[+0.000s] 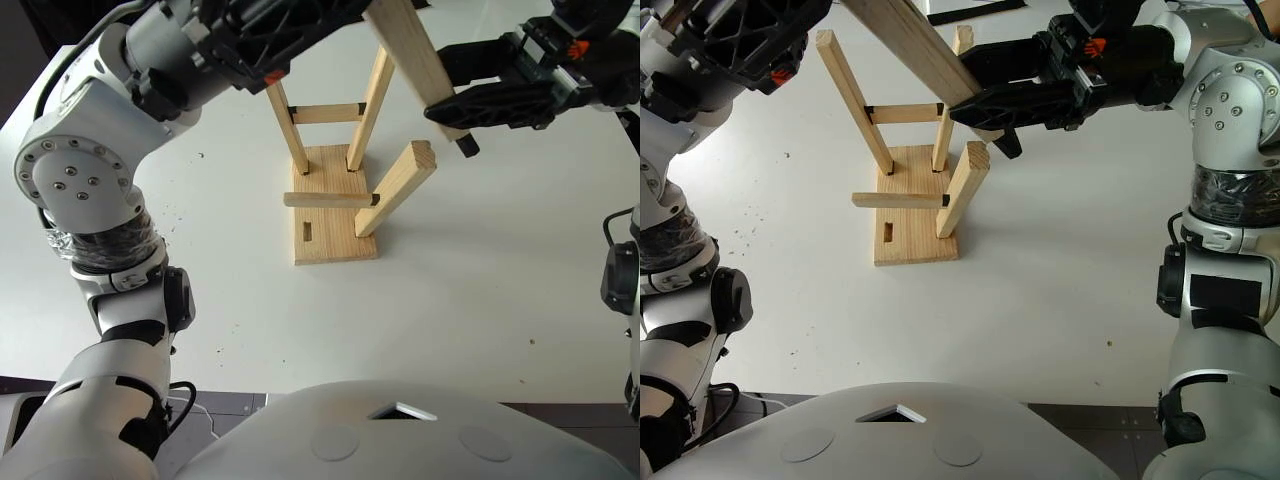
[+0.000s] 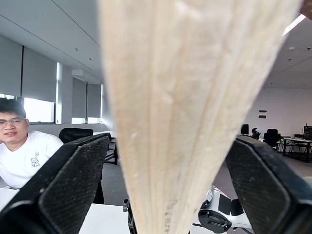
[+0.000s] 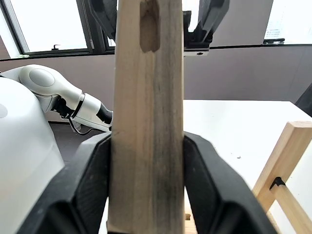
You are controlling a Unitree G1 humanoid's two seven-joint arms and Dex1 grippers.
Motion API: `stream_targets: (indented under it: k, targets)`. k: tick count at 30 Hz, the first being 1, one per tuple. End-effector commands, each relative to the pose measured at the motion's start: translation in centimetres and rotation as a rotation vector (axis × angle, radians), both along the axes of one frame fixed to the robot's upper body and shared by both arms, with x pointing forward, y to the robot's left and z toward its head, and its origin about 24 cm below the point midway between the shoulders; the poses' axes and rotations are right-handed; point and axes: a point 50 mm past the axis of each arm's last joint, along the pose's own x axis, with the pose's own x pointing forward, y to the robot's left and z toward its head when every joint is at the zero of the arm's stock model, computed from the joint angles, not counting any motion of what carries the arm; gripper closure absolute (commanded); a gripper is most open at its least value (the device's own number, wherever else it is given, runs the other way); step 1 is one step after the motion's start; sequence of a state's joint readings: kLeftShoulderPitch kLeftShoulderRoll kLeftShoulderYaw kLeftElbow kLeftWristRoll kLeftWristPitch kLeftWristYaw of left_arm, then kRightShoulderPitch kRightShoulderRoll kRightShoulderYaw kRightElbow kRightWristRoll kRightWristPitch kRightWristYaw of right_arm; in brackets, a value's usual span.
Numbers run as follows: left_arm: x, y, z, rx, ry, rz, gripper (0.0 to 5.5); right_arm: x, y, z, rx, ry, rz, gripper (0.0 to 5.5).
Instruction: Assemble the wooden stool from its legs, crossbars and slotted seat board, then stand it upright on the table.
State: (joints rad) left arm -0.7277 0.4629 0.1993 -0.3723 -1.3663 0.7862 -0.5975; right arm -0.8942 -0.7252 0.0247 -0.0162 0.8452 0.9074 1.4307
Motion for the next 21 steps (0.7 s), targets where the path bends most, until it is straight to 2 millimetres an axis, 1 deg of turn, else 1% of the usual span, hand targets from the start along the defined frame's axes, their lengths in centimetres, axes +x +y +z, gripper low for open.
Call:
stream_targets:
  k: [1,2,4,9,14,16,21]
  targets:
    - [-0.2,0.0,-0.2,0.027,-0.018,0.025,1.38,0.3,-0.1,1.0,-0.042,-0.052,0.001,3.44]
    - [-0.2,0.0,-0.2,0.024,-0.018,0.028,1.38,0.4,-0.2,1.0,-0.046,-0.054,0.001,3.44]
    - [-0.3,0.1,-0.4,0.021,-0.022,0.033,1.63,0.7,-0.3,1.1,-0.050,-0.054,-0.002,3.44]
    - [-0.5,0.4,-0.4,0.008,-0.029,0.045,2.57,0.9,-0.6,1.0,-0.053,-0.050,-0.006,3.44]
    - [-0.6,0.5,-0.3,-0.001,-0.041,0.045,3.29,0.8,-0.6,0.6,-0.083,-0.057,0.003,3.44]
    - [-0.8,0.5,-0.3,0.008,-0.059,0.041,3.37,0.9,-0.7,0.6,-0.093,-0.059,0.001,3.44]
    - [-0.7,1.2,-0.3,0.005,-0.058,0.091,3.38,1.2,-1.0,0.6,-0.102,-0.062,-0.010,3.44]
